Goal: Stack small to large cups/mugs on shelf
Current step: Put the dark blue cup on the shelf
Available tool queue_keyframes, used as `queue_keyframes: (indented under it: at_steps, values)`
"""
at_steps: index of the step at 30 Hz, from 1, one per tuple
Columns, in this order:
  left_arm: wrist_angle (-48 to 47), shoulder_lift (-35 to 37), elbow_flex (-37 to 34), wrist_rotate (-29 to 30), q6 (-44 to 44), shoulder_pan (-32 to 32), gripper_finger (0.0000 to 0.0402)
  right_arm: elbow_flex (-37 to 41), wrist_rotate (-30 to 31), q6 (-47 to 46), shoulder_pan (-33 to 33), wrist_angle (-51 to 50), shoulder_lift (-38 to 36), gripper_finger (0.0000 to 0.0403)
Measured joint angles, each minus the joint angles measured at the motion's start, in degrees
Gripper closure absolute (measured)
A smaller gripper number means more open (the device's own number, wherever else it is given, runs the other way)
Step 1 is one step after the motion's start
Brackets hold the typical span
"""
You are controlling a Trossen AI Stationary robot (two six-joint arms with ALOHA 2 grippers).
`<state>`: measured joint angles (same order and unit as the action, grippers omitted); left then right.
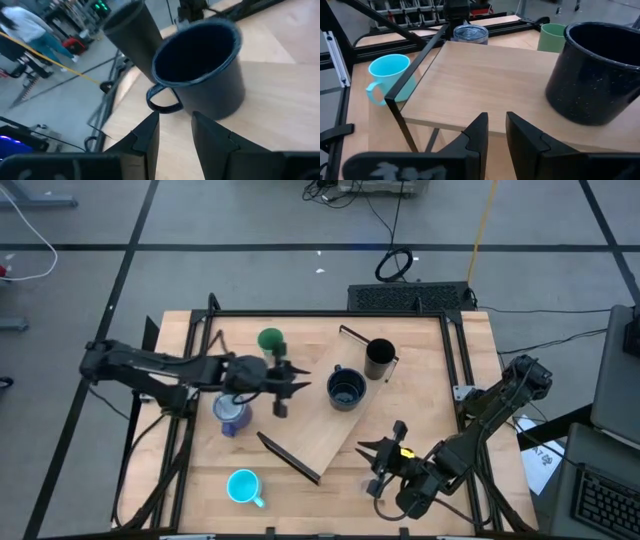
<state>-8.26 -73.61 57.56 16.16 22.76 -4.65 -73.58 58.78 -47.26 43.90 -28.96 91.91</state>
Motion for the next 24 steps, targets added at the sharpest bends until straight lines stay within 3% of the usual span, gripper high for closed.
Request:
queue_keyframes:
  at_steps: [4, 13, 18, 24]
  values:
    - [3.52, -3.97, 0.00, -4.85, -1.21, 3.19, 0.0284, 0.00, -0.04, -0.01, 0.02, -1.19, -0.01, 0.0346]
    - [9.30, -10.07, 0.00, -7.89, -2.96, 7.84, 0.0284, 0.00, -0.25, 0.40, 0.04, -1.30, -0.01, 0.0346]
    - [12.38, -11.79, -0.02, -11.96, -3.60, 9.07, 0.0284, 0.00, -0.28, 0.80, 0.04, -1.30, -0.01, 0.0346]
    - [13.01, -12.42, 0.01, -12.83, -3.08, 9.19, 0.0284, 0.00, -0.29, 1.51, 0.04, -1.31, -0.01, 0.0346]
